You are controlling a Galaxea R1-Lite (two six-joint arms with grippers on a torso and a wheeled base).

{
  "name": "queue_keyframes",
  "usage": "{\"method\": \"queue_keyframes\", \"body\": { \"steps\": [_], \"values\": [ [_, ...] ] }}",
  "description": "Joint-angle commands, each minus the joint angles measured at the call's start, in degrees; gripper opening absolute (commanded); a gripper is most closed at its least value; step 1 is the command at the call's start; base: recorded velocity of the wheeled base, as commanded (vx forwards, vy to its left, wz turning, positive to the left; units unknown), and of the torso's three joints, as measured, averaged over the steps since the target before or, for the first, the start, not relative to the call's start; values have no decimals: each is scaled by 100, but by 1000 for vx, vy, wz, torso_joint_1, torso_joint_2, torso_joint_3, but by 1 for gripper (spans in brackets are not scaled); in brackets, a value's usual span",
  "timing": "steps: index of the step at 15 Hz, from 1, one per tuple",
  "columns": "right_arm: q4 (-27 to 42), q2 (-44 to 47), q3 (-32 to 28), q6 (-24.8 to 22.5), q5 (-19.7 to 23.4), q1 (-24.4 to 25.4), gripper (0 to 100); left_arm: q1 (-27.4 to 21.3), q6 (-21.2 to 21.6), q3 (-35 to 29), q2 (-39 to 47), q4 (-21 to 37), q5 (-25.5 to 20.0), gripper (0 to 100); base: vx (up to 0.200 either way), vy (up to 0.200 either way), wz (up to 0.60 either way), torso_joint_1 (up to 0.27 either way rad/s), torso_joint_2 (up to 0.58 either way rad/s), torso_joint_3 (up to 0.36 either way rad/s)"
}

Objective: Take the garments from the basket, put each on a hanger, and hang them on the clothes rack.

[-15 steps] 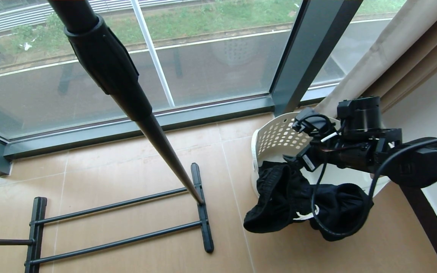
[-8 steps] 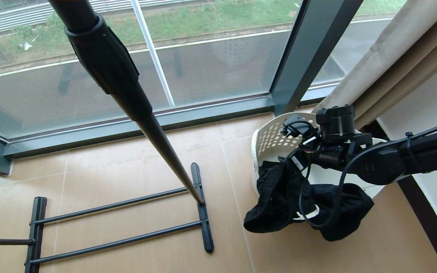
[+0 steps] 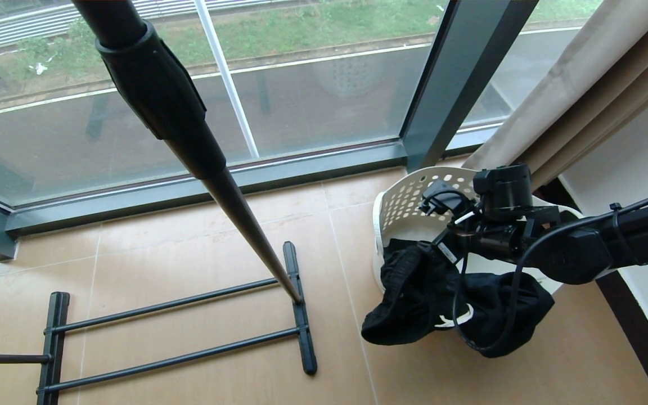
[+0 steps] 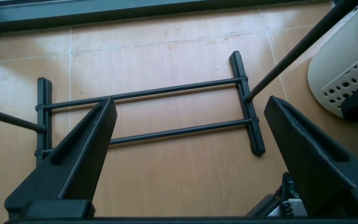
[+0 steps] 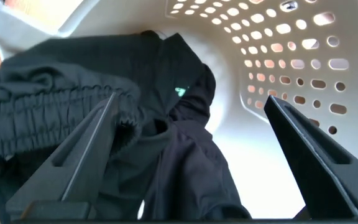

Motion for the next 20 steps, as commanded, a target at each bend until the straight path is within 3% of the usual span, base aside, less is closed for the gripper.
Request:
{"method": "queue_keyframes", "body": {
  "steps": [1, 14, 16, 17, 20],
  "values": [
    [-1, -95, 62, -34, 1, 8, 100, 0, -1, -1, 5, 0, -1, 100, 0, 0, 0, 0, 0, 0],
    [-27, -411, 335, -51, 18, 192, 100, 0, -1, -1, 5, 0, -1, 100, 0, 0, 0, 0, 0, 0],
    [-27, -481, 537, -218, 9, 227, 100, 0, -1, -1, 5, 0, -1, 100, 0, 0, 0, 0, 0, 0],
    [-27, -508, 818, -561, -17, 245, 100, 0, -1, -1, 5, 0, -1, 100, 0, 0, 0, 0, 0, 0],
    [-27, -429, 853, -632, -34, 350, 100, 0, -1, -1, 5, 0, -1, 100, 0, 0, 0, 0, 0, 0]
  ]
}}
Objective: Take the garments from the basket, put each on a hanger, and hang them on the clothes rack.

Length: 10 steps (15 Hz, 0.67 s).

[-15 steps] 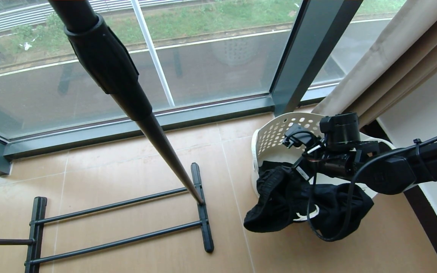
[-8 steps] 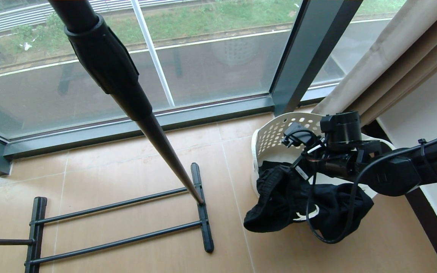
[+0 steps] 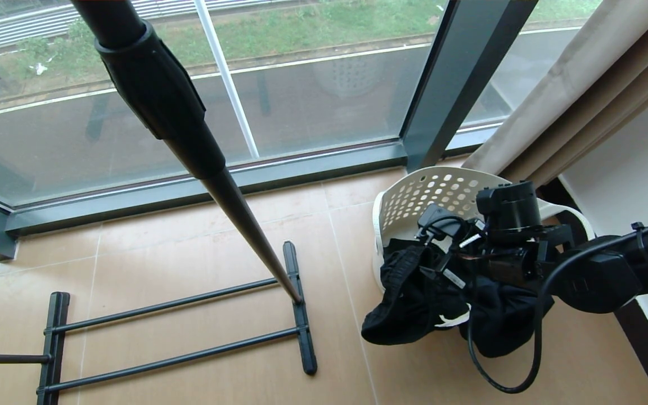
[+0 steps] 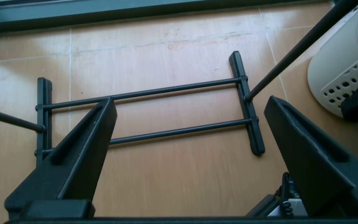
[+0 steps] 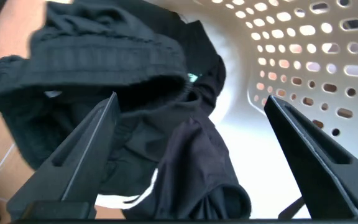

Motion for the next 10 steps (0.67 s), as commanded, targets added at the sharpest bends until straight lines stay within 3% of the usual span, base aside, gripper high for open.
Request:
{"method": "queue_keyframes", "body": {
  "steps": [1, 4, 7, 10],
  "values": [
    [-1, 33, 18, 4, -2, 33, 100, -2, -1, -1, 5, 1, 1, 100, 0, 0, 0, 0, 0, 0],
    [-72, 191, -35, 4, -10, 42, 100, -2, -1, -1, 5, 1, 1, 100, 0, 0, 0, 0, 0, 0],
    [-898, 807, -149, 4, -142, -63, 100, -2, -1, -1, 5, 1, 1, 100, 0, 0, 0, 0, 0, 0],
    [-907, 895, -228, 13, -248, -151, 100, -2, -1, -1, 5, 1, 1, 100, 0, 0, 0, 0, 0, 0]
  ]
}}
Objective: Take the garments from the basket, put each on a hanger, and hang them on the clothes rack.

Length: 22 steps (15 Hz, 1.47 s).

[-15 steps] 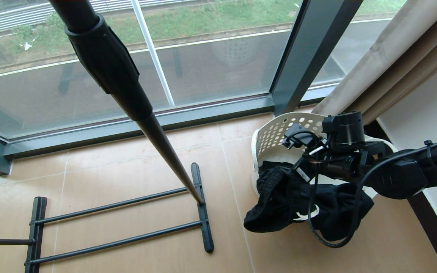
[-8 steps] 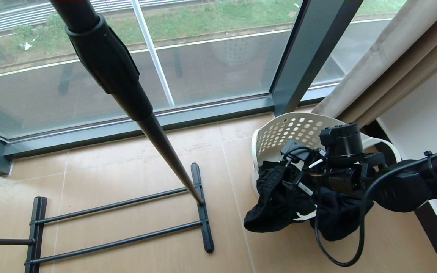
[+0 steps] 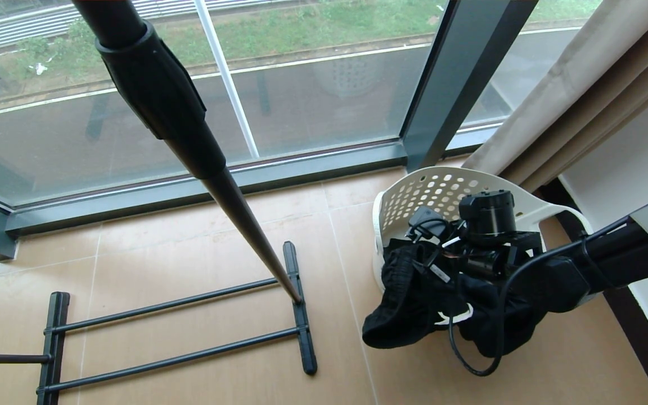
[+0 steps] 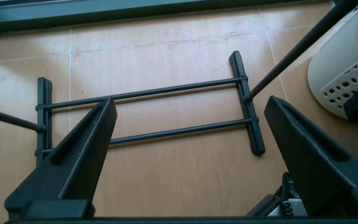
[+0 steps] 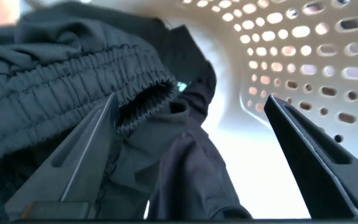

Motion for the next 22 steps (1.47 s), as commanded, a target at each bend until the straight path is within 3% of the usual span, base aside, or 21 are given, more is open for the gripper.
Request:
{"method": "queue_keyframes", "body": {
  "steps": [1, 14, 21, 22],
  "values": [
    [-3, 108, -12, -5, 1, -28, 100, 0, -1, -1, 5, 0, -1, 100, 0, 0, 0, 0, 0, 0],
    [5, 55, 181, -49, -8, -19, 100, 0, -1, -1, 5, 0, -1, 100, 0, 0, 0, 0, 0, 0],
    [-38, 697, -399, 206, -52, -28, 100, 0, -1, -1, 5, 0, 8, 100, 0, 0, 0, 0, 0, 0],
    [-38, 697, -381, 206, -52, -37, 0, 0, -1, -1, 5, 0, -1, 100, 0, 0, 0, 0, 0, 0]
  ]
}}
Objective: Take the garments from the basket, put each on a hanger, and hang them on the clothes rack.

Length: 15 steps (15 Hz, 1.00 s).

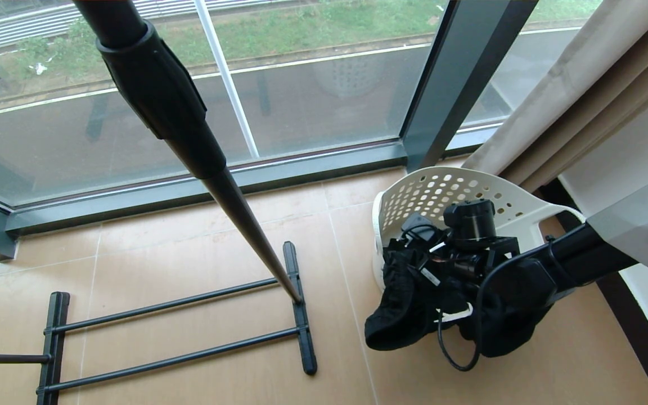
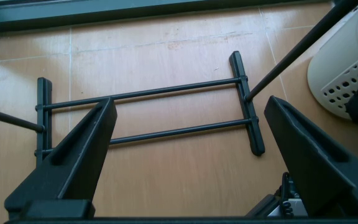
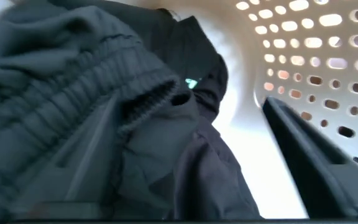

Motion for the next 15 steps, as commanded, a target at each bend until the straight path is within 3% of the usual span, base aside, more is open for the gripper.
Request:
{"method": "queue_keyframes", "body": {
  "steps": [1, 8, 15],
  "values": [
    [-3, 113, -42, 1, 3, 2, 0, 0, -1, -1, 5, 0, 1, 100, 0, 0, 0, 0, 0, 0],
    [-12, 130, -42, 1, -5, 2, 0, 0, -1, -1, 5, 0, 1, 100, 0, 0, 0, 0, 0, 0],
    [-12, -793, 467, 37, -5, 257, 0, 0, -1, -1, 5, 0, 10, 100, 0, 0, 0, 0, 0, 0]
  ]
}}
